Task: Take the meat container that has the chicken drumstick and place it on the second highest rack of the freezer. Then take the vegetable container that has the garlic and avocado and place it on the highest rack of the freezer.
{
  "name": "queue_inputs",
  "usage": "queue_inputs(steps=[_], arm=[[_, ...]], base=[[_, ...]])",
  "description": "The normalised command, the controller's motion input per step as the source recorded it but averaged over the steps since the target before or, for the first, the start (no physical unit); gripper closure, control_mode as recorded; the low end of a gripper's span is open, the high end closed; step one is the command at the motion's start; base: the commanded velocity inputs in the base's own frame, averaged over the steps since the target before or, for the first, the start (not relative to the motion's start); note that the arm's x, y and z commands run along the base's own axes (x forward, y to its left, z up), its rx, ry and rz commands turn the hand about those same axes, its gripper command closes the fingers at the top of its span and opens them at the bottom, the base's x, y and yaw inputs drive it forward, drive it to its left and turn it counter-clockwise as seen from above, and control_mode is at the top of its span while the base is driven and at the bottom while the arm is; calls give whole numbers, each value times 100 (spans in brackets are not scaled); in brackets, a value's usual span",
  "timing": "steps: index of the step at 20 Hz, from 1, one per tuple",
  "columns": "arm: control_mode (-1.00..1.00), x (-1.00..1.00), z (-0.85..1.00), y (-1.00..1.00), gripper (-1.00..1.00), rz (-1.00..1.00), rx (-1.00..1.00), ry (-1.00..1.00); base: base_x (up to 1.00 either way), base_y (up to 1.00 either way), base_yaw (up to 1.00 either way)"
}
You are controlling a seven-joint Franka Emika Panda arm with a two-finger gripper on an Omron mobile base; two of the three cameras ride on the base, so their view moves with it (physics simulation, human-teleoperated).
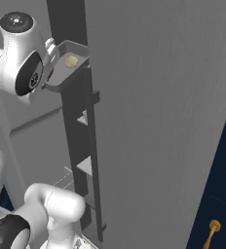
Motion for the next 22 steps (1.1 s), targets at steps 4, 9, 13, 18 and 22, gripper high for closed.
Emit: queue_inputs(steps=[4,9,13,18,22], arm=[[-100,75,0,-1,100,0,0,0],[-100,60,0,-15,100,-1,0,0],[-100,56,0,-23,100,0,0,0],[-100,62,0,-25,100,-2,-2,0],[-100,57,0,-28,100,-6,-8,0]], base=[[0,0,0],[0,0,0],[0,0,0],[0,0,0],[0,0,0]])
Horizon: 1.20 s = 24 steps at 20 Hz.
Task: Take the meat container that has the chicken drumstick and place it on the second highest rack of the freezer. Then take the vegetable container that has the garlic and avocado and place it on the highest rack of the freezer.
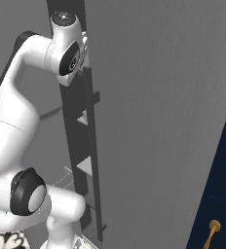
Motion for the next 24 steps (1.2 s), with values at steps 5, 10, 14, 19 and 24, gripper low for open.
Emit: queue_inputs(steps=[5,10,14,19,24], arm=[[-100,44,0,-5,100,-5,-17,0],[-100,51,0,-8,100,-1,-8,0],[-100,62,0,-18,100,0,0,0],[-100,57,-5,-14,100,0,0,2],[-100,53,-20,-3,100,0,0,6]], base=[[0,0,0],[0,0,0],[0,0,0],[0,0,0],[0,0,0]])
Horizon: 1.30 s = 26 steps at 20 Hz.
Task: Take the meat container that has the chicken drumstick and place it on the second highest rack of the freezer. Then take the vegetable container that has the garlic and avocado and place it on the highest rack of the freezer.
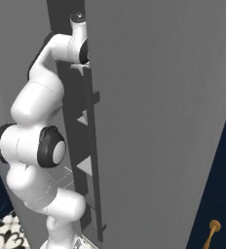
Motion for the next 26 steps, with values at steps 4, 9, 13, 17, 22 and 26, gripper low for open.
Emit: queue_inputs(steps=[4,9,13,17,22,26], arm=[[-100,55,-15,-5,100,0,0,3],[-100,6,-7,-1,-100,0,0,0],[-100,-32,0,0,-100,0,0,-9],[-100,-61,5,0,-100,0,0,-17],[-100,-86,1,14,-100,0,-6,-17],[-100,-98,8,16,-100,0,-7,-18]], base=[[0,0,0],[0,0,0],[0,0,0],[0,0,0],[0,0,0],[0,0,0]])
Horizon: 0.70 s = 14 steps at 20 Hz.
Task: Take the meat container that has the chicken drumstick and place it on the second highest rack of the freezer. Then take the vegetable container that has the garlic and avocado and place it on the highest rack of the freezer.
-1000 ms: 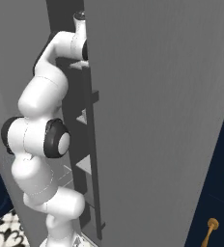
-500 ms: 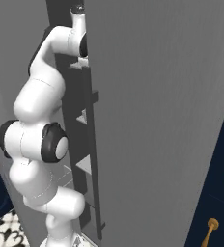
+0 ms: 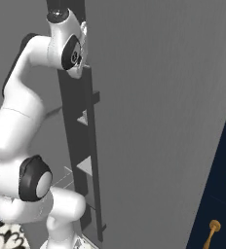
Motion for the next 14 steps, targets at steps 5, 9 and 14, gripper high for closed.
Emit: queue_inputs(steps=[5,9,14], arm=[[-100,-100,39,0,-100,0,-1,-10],[-100,-100,12,1,-100,0,0,0],[-100,-100,-8,3,-100,0,0,0]], base=[[0,0,0],[0,0,0],[0,0,0]])
